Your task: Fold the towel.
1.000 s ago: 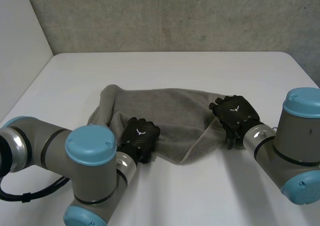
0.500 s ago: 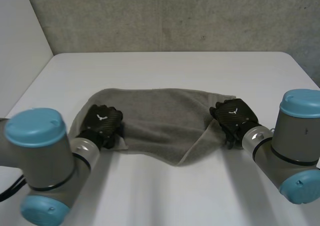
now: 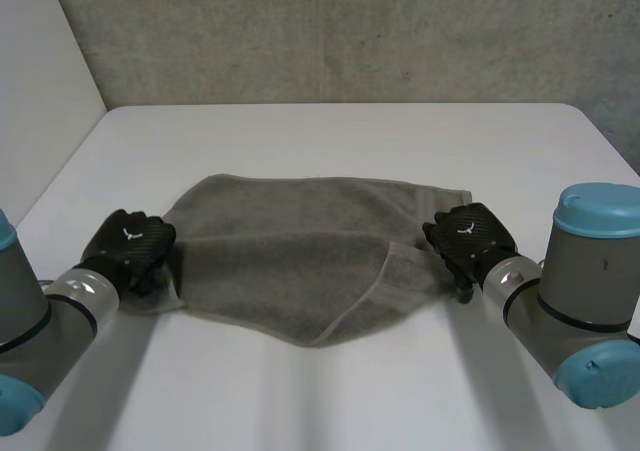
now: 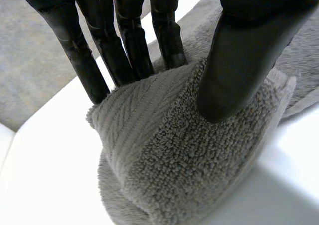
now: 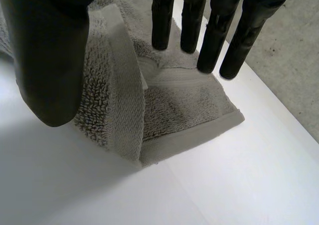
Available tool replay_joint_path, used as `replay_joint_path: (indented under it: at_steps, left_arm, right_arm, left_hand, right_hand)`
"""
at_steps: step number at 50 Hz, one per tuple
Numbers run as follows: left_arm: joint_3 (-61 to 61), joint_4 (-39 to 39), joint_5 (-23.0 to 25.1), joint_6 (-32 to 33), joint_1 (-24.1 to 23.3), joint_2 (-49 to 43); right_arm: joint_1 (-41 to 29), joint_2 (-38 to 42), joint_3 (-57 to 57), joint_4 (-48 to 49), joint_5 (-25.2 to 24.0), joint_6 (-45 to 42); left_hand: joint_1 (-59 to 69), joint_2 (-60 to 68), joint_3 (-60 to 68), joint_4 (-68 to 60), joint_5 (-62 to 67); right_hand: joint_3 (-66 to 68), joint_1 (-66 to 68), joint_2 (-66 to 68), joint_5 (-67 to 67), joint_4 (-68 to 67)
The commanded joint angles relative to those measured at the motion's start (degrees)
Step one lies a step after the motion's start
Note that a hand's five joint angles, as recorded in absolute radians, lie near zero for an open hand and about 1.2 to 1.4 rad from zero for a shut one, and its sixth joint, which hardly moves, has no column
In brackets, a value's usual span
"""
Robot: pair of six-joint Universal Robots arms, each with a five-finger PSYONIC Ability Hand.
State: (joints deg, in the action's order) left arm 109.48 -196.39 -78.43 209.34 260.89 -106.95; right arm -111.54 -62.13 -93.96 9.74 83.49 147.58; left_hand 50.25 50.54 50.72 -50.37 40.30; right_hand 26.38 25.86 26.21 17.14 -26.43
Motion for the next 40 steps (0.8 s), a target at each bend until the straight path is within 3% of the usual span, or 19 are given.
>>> replay_joint_path:
  at_steps: [1,7,19,31,40]
  left_arm:
    - [1.18,-0.04,2.41,-0.25,-0.82,0.25]
    - [1.18,0.04,2.50,-0.25,-0.29,0.16]
    - [2.49,0.04,4.16,-0.25,-0.03,1.83]
    - [3.81,0.04,4.52,-0.43,-0.03,2.71]
    - [3.73,-0.04,4.52,-0.43,-0.03,2.71]
  right_arm:
    - [0.01,0.17,-0.17,-0.07,-0.08,-0.01]
    - [0.01,-0.18,0.10,0.02,-0.17,0.69]
    - [-3.06,0.17,3.52,-0.59,-0.26,3.32]
    - [-6.23,9.64,16.17,-12.71,-0.43,5.09]
    - [-6.23,13.00,19.61,-13.34,-0.17,6.14]
  left_hand:
    - [-0.16,-0.46,-0.64,0.29,-0.22]
    - [0.17,-0.12,-0.30,-0.04,0.12]
    - [1.68,1.39,1.21,-1.56,1.63]
    - [1.85,1.56,1.38,-1.73,1.80]
    - [1.85,1.56,1.38,-1.73,1.80]
  right_hand:
    - [5.74,6.26,5.91,4.98,-5.69]
    - [-3.83,-3.31,-3.66,-4.59,3.88]
    - [-8.39,-7.87,-8.21,-9.15,8.44]
    - [-8.39,-7.88,-8.22,-9.16,8.44]
    - [-0.99,-0.47,-0.82,-1.75,1.04]
